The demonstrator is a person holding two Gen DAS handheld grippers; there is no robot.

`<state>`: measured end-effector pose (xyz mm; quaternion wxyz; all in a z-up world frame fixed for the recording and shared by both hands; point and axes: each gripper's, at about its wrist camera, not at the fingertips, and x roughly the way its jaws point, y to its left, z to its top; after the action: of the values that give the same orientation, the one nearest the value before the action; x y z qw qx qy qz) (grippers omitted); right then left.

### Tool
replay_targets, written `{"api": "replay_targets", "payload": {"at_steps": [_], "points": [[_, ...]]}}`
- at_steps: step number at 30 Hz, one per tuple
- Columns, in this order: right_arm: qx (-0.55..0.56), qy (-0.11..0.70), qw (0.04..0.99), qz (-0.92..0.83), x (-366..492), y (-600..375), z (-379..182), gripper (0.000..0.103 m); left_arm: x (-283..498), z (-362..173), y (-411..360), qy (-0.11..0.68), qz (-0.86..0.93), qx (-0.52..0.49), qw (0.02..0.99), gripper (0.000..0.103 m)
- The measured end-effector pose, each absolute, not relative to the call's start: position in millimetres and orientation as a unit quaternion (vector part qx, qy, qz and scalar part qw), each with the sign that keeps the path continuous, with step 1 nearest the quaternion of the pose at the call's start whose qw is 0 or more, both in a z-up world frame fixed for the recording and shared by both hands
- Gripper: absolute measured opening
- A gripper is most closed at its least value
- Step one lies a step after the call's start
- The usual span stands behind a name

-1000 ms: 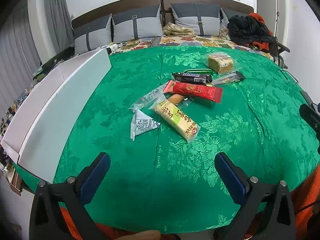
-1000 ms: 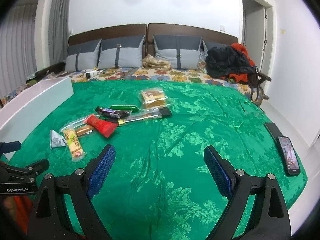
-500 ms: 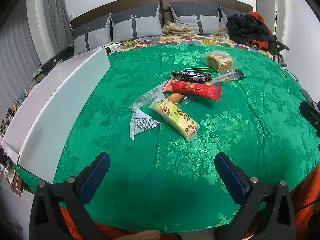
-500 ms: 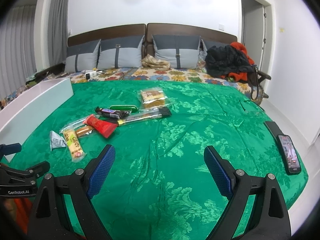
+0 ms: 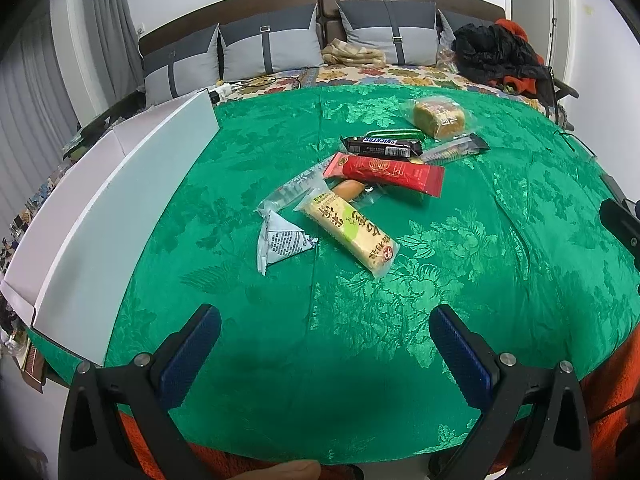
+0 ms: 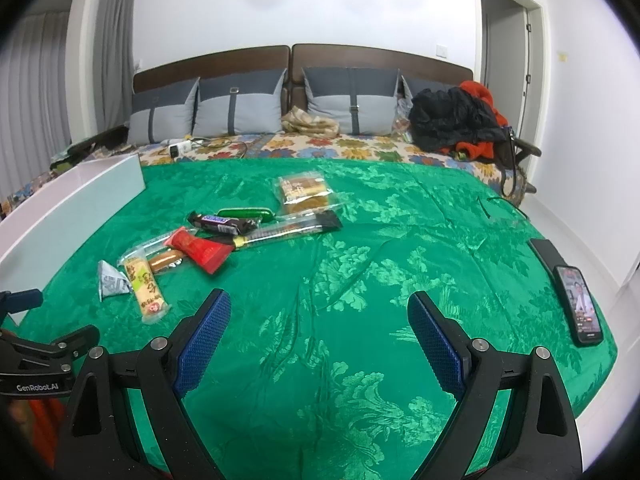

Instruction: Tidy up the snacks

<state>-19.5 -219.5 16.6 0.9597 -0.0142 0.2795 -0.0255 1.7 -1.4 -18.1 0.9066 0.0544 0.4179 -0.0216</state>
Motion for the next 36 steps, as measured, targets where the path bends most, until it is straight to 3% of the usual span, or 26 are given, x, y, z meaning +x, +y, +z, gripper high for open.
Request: {"api": "replay_targets", "payload": {"at_steps": [36], "points": [[-0.009, 0.297, 0.954, -0.024, -14, -222, 7, 0.092, 9, -30, 5, 0.433, -0.017, 0.056, 0.899, 0.103]]}}
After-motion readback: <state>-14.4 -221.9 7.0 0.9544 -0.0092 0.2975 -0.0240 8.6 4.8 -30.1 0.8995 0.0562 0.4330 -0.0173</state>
